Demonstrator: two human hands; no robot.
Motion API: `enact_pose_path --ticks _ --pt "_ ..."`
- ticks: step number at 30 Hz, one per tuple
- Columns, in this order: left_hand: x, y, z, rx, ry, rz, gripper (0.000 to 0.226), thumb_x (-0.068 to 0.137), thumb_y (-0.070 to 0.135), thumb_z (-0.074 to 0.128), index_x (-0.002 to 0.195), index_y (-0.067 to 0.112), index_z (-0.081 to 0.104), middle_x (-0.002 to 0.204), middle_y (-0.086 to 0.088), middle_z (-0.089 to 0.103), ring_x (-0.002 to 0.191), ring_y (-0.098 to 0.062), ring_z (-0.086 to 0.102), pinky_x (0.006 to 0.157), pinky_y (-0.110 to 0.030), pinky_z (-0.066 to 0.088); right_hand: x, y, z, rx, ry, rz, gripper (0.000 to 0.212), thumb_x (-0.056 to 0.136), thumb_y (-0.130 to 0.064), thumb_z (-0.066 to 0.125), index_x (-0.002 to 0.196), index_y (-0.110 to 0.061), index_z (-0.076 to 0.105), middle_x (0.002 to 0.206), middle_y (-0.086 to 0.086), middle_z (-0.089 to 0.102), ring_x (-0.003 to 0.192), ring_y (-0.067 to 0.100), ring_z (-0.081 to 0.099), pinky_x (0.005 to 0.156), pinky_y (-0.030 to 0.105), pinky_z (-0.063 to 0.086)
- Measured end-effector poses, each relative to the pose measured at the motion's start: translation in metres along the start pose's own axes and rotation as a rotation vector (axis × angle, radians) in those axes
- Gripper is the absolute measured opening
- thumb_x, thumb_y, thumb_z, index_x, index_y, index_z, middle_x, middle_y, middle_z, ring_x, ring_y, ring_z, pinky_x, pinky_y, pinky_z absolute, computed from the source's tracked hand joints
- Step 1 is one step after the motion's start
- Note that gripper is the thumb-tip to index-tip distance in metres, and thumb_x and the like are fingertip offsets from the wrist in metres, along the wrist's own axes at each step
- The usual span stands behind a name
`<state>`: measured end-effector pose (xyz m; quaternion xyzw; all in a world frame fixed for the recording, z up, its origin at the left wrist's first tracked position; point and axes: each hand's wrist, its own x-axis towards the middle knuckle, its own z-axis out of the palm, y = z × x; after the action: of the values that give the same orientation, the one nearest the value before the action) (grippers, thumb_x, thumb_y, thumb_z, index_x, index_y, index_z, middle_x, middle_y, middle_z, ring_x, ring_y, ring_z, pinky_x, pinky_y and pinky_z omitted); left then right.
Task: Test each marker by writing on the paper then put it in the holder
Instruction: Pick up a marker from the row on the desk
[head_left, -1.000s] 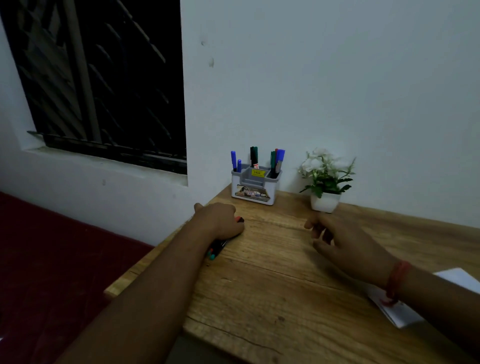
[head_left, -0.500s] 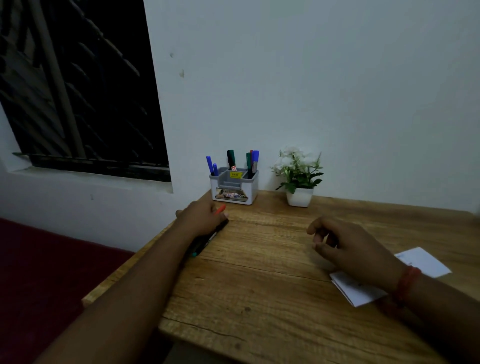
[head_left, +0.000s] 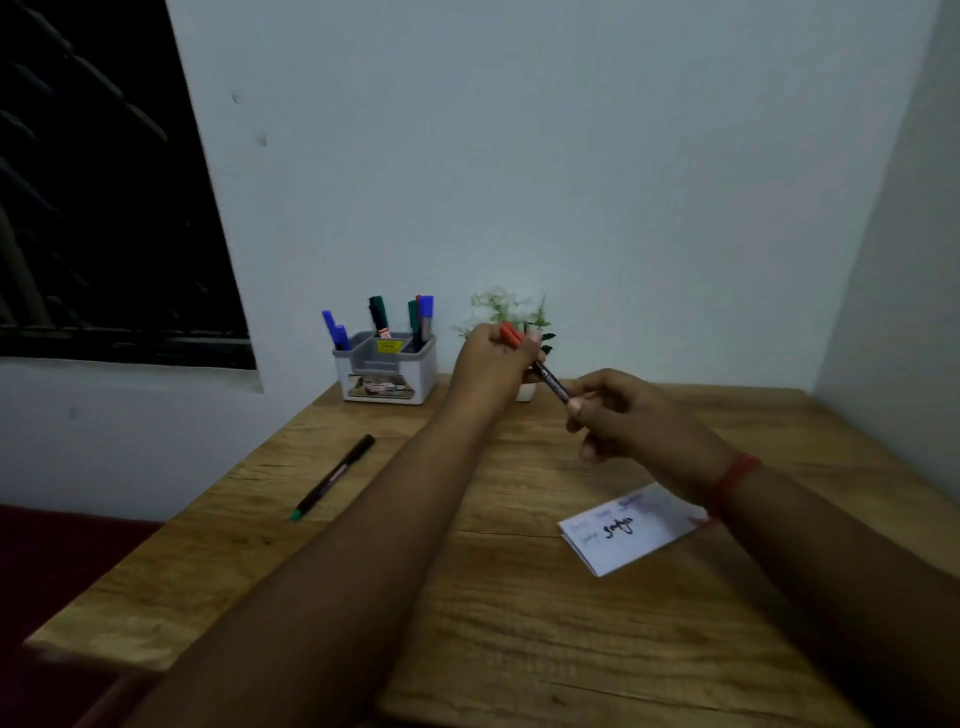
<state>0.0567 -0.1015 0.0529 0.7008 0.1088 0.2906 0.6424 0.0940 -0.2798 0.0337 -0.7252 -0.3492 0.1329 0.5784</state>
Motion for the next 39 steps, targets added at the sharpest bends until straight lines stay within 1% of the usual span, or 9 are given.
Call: enact_pose_path --ticks 3,6,12,17,24,29,32,35,39 --pt "0.001 -0.004 0.020 -0.191 -0.015 -0.067 0.028 0.095 0.018 0.067 0.116 0.007 0.051 0.110 -0.014 0.070 0.079 -0.018 0.074 0.060 -0.025 0.057 0.003 0.003 -0.032 0.091 0.062 0.032 0.017 0.095 -0.009 0.066 0.112 -0.005 0.067 0.081 0.011 0.068 0.060 0.018 0.057 0.059 0.029 0.051" --pt "-0.008 -0.024 0.024 -0.093 -0.135 -0.070 0.019 0.094 0.017 0.067 0.107 0.007 0.059 0.105 -0.012 0.071 0.077 -0.018 0.073 0.082 -0.036 0.061 0.001 0.016 -0.058 0.162 0.165 0.031 0.010 0.094 -0.007 0.066 0.102 -0.003 0.070 0.074 0.007 0.065 0.058 0.015 0.053 0.059 0.028 0.046" --pt "-0.030 -0.048 0.031 0.237 -0.293 0.104 0.015 0.099 0.022 0.060 0.100 0.009 0.065 0.084 -0.006 0.073 0.063 -0.007 0.062 0.062 -0.016 0.051 -0.001 0.040 -0.061 0.447 0.285 0.073 0.007 0.097 -0.013 0.064 0.090 -0.011 0.063 0.065 0.000 0.060 0.058 0.015 0.052 0.051 0.025 0.046" --pt "-0.039 -0.046 0.038 0.404 -0.375 0.259 0.011 0.099 0.021 0.060 0.092 0.017 0.067 0.080 -0.002 0.072 0.064 -0.007 0.063 0.069 -0.030 0.053 -0.003 0.045 -0.035 0.364 0.156 0.069 0.012 0.095 -0.016 0.068 0.096 -0.004 0.065 0.072 0.004 0.060 0.059 0.012 0.058 0.055 0.024 0.052" --pt "-0.038 -0.049 0.053 0.766 -0.268 0.503 0.015 0.093 0.035 0.065 0.085 0.023 0.062 0.072 0.008 0.061 0.069 -0.007 0.056 0.064 -0.032 0.037 0.003 0.048 -0.028 0.373 0.364 0.121 0.025 0.098 -0.020 0.066 0.077 -0.009 0.059 0.058 0.000 0.053 0.046 0.008 0.049 0.042 0.022 0.043" --pt "-0.042 -0.047 0.060 0.957 -0.228 0.664 0.018 0.094 0.037 0.063 0.080 0.029 0.054 0.066 0.017 0.049 0.068 -0.004 0.047 0.084 -0.034 0.038 0.017 0.054 -0.050 0.284 0.618 0.238 0.031 0.098 -0.028 0.060 0.071 -0.014 0.052 0.051 0.000 0.048 0.035 0.010 0.045 0.041 0.026 0.037" --pt "-0.043 -0.051 0.050 1.031 -0.316 0.580 0.017 0.095 0.034 0.062 0.082 0.030 0.053 0.068 0.018 0.046 0.070 -0.003 0.044 0.079 -0.031 0.033 0.013 0.063 -0.086 0.371 0.775 0.301 0.027 0.098 -0.023 0.056 0.075 -0.016 0.045 0.056 0.002 0.039 0.034 0.010 0.036 0.035 0.020 0.028" --pt "-0.037 -0.051 0.041 0.976 -0.346 0.442 0.011 0.096 0.033 0.061 0.088 0.028 0.057 0.078 0.013 0.056 0.076 -0.011 0.053 0.062 -0.031 0.036 0.009 0.070 -0.086 0.416 0.641 0.334 0.025 0.099 -0.015 0.054 0.077 -0.017 0.042 0.060 0.002 0.035 0.033 0.007 0.032 0.032 0.017 0.024" --pt "-0.033 -0.057 0.038 0.912 -0.358 0.372 0.011 0.096 0.036 0.060 0.099 0.026 0.062 0.082 0.007 0.065 0.077 -0.011 0.058 0.066 -0.034 0.046 0.015 0.065 -0.063 0.352 0.522 0.297 0.028 0.099 -0.021 0.058 0.075 -0.015 0.045 0.058 0.001 0.036 0.036 0.009 0.032 0.034 0.020 0.025"
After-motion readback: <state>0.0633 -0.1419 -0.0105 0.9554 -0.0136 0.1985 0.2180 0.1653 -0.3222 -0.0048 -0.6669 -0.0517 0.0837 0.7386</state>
